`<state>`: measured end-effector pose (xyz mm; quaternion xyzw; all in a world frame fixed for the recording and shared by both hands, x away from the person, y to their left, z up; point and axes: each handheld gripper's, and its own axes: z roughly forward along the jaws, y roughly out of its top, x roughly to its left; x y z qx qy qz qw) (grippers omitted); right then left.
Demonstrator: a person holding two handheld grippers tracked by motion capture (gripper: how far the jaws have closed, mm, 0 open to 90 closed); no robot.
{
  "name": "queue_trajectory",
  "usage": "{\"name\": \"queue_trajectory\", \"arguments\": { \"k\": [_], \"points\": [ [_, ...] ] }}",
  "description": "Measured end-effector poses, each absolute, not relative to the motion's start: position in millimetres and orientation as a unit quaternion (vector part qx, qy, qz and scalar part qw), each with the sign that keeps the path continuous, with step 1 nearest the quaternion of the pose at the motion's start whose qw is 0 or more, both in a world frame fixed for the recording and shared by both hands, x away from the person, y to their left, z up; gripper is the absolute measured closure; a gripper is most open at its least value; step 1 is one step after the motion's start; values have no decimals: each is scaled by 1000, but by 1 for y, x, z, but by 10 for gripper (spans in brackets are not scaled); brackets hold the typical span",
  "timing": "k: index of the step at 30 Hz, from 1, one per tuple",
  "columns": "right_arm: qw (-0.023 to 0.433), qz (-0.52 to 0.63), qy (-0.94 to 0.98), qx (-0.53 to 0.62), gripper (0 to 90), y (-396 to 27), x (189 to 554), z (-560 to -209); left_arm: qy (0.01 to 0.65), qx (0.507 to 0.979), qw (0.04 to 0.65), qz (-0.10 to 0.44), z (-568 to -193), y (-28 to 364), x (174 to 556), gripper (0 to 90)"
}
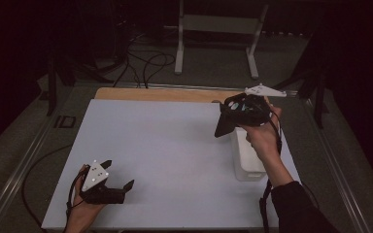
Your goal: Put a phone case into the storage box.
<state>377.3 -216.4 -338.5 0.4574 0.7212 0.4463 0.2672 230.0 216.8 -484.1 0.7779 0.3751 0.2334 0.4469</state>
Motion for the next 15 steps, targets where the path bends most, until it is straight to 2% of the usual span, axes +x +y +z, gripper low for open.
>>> {"name": "queue_trajectory", "arguments": {
  "k": [15],
  "points": [
    [290,433,694,497,141,-238,401,-335,374,778,448,231,-484,215,230,1]
  ]
}}
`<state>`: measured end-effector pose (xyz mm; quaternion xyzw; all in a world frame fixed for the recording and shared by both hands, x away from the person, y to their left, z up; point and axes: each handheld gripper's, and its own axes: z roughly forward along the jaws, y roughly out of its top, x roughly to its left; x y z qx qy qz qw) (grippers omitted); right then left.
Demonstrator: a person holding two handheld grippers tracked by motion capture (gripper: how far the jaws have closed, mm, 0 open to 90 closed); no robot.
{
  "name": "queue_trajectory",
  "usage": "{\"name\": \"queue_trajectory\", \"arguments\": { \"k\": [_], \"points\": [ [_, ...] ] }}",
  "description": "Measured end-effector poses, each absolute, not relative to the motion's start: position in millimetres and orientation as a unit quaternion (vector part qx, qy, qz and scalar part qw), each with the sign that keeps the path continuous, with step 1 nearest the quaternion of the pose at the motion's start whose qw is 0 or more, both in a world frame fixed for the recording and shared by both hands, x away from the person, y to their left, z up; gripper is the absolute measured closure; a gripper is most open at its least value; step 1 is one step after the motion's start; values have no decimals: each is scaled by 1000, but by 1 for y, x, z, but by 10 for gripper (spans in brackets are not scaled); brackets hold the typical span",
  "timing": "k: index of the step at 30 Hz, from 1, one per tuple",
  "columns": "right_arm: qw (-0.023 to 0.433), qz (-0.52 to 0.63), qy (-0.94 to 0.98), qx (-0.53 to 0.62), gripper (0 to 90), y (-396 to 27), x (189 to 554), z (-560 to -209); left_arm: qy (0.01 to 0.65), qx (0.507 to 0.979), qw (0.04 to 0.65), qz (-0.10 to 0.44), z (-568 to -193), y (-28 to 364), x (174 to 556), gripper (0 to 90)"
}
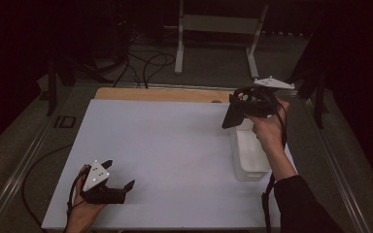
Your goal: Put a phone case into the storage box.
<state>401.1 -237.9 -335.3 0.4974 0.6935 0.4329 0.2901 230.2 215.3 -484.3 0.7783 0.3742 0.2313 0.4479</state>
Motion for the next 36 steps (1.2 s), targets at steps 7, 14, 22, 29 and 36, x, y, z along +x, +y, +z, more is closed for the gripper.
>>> {"name": "queue_trajectory", "arguments": {
  "k": [7,14,22,29,36],
  "points": [
    [309,416,688,509,141,-245,410,-337,374,779,447,231,-485,215,231,1],
    [326,400,678,524,141,-254,419,-340,372,781,445,231,-485,214,231,1],
    [337,391,667,538,141,-262,427,-347,372,782,444,230,-486,213,231,1],
    [344,375,659,554,141,-269,435,-354,373,781,446,229,-486,214,231,1],
    [337,363,655,570,140,-275,444,-368,371,782,445,229,-486,214,231,1]
  ]
}}
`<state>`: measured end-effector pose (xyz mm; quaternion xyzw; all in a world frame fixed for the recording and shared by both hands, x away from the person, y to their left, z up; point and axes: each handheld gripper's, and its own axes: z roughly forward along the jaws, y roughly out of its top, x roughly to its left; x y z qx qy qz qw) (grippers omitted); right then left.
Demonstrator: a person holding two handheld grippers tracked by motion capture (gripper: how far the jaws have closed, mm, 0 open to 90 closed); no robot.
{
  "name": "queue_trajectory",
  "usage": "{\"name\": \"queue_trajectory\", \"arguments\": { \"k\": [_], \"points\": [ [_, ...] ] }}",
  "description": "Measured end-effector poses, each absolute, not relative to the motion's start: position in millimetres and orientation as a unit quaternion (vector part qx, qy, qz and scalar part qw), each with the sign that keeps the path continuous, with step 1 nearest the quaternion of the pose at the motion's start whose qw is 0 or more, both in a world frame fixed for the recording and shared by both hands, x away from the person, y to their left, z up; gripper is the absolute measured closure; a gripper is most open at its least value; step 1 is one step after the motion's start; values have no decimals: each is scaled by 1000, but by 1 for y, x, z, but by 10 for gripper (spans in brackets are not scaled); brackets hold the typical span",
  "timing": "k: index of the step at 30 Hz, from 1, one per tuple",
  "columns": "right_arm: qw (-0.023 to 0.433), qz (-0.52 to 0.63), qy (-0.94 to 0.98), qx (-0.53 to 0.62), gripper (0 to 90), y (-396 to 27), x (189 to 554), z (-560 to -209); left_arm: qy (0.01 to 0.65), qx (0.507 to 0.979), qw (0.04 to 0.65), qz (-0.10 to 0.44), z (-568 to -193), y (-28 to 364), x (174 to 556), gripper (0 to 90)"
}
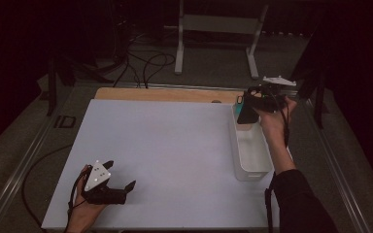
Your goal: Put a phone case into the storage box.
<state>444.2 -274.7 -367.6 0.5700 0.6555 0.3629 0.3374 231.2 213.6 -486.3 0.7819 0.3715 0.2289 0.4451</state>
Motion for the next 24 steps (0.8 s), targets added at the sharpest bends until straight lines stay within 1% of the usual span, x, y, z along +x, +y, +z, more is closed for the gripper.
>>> {"name": "queue_trajectory", "arguments": {
  "k": [12,13,24],
  "points": [
    [331,348,660,578,140,-272,452,-383,373,781,446,229,-486,214,231,1],
    [327,340,664,580,140,-269,456,-390,373,781,446,229,-486,214,231,1],
    [320,315,675,585,138,-257,465,-412,373,781,445,230,-486,215,231,1]
  ]
}}
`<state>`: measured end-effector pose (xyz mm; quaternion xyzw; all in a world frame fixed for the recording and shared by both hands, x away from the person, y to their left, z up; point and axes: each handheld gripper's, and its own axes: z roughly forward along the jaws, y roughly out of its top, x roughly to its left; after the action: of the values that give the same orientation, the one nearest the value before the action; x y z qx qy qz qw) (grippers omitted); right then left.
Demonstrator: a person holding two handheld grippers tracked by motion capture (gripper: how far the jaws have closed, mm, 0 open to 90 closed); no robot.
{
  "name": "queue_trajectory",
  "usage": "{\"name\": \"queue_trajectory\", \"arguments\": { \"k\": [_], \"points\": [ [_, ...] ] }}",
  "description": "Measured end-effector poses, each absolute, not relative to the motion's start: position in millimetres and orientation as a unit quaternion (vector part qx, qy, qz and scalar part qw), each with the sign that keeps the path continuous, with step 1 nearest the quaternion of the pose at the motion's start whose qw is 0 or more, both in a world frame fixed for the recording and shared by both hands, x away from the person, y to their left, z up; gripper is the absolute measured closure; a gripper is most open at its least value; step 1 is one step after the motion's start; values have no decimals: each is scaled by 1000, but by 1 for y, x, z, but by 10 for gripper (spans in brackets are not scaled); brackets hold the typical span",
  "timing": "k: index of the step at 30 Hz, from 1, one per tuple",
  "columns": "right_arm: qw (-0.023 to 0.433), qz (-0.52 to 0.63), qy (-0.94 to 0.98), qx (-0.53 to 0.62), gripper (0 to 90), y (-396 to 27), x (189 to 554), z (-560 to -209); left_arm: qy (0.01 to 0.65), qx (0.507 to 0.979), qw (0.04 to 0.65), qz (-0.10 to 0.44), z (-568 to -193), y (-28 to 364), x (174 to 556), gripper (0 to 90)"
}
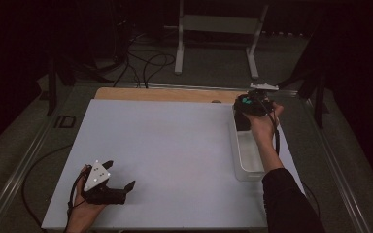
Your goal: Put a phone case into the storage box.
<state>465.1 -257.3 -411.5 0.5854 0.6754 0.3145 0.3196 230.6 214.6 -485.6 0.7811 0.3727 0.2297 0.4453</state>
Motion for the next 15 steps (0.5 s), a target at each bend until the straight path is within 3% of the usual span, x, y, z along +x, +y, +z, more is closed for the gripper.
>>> {"name": "queue_trajectory", "arguments": {
  "k": [15],
  "points": [
    [317,306,663,605,133,-259,475,-425,370,784,444,227,-487,214,231,1]
  ]
}}
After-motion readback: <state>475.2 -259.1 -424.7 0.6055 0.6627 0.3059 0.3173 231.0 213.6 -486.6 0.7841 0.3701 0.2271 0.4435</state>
